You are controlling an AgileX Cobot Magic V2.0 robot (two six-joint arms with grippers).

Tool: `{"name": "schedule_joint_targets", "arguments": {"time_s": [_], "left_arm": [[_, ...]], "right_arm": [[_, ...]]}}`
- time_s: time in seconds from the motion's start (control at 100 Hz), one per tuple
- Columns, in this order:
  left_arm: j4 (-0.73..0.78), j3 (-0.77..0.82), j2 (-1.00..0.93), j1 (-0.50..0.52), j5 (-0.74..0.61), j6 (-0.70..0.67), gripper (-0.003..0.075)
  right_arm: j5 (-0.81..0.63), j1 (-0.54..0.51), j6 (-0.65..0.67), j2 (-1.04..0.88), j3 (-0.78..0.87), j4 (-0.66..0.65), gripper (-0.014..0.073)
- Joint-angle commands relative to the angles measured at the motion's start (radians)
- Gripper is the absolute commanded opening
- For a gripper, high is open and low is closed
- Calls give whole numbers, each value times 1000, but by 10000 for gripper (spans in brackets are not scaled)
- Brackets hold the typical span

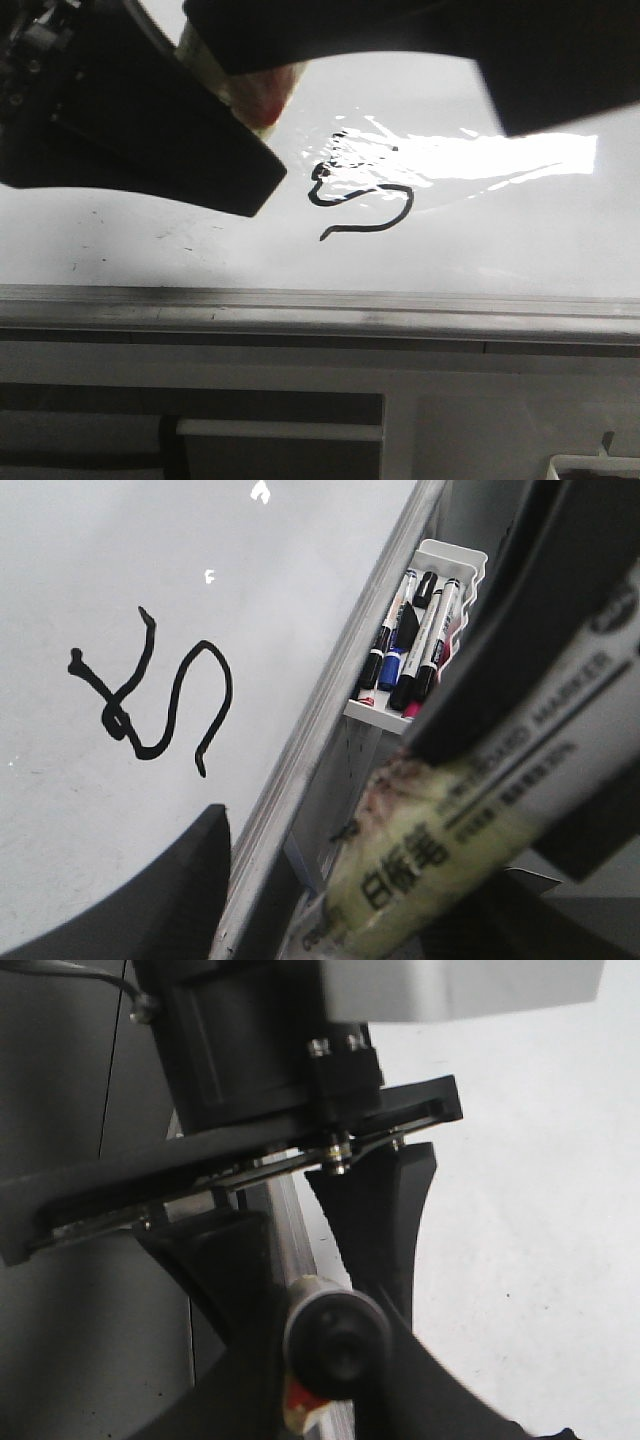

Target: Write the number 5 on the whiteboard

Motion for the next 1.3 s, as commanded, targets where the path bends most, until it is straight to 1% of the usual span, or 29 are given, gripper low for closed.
{"name": "schedule_joint_targets", "arguments": {"time_s": [0.0, 0.08, 0.25, 0.39, 0.43, 0.71, 0.79, 0.86, 0.93, 0.95, 1.0, 1.01, 1.09, 1.15, 1.29], "left_arm": [[-36, -35, -18, -7, -67, -2, 363], [-36, -35, -18, -7, -67, -2, 319], [-39, -35, -18, -7, -60, -2, 135], [-59, -35, -18, -7, -60, -2, 7], [-63, -35, -18, -7, -60, -2, -20], [-63, -35, -18, -7, -72, -2, -20], [-63, -35, -18, -7, -72, -2, -20], [-63, -35, -18, -7, -72, -2, -20], [-63, -35, -18, -7, -72, -2, -20], [-63, -35, -18, -7, -72, -2, -20], [-63, -35, -18, -7, -72, -2, -20], [-63, -35, -18, -7, -72, -2, -20], [-63, -35, -18, -7, -72, -2, -20], [-63, -35, -18, -7, -72, -2, -20], [-67, -35, -18, -7, -72, -2, -20]], "right_arm": [[-33, 3, -4, -11, -28, 8, -71], [-30, 3, -4, -11, -28, 9, -71], [-26, 3, -4, -11, -28, 9, -71], [-26, 3, -4, -11, -28, 9, -71], [-26, 3, -4, -11, -28, 9, -71], [-26, 3, -4, -11, -28, 19, -69], [-26, 3, -4, -11, -28, 28, -35], [-26, 3, -4, -11, -28, 33, 34], [-26, 3, -4, -11, -28, 33, 141], [-26, 3, -4, -11, -28, 33, 190], [-26, 3, -4, -11, -28, 33, 265], [-26, 3, -4, -11, -28, 33, 301], [-26, 3, -4, -11, -28, 33, 400], [-26, 3, -4, -11, -28, 33, 431], [-28, 3, -4, -11, -28, 33, 431]]}}
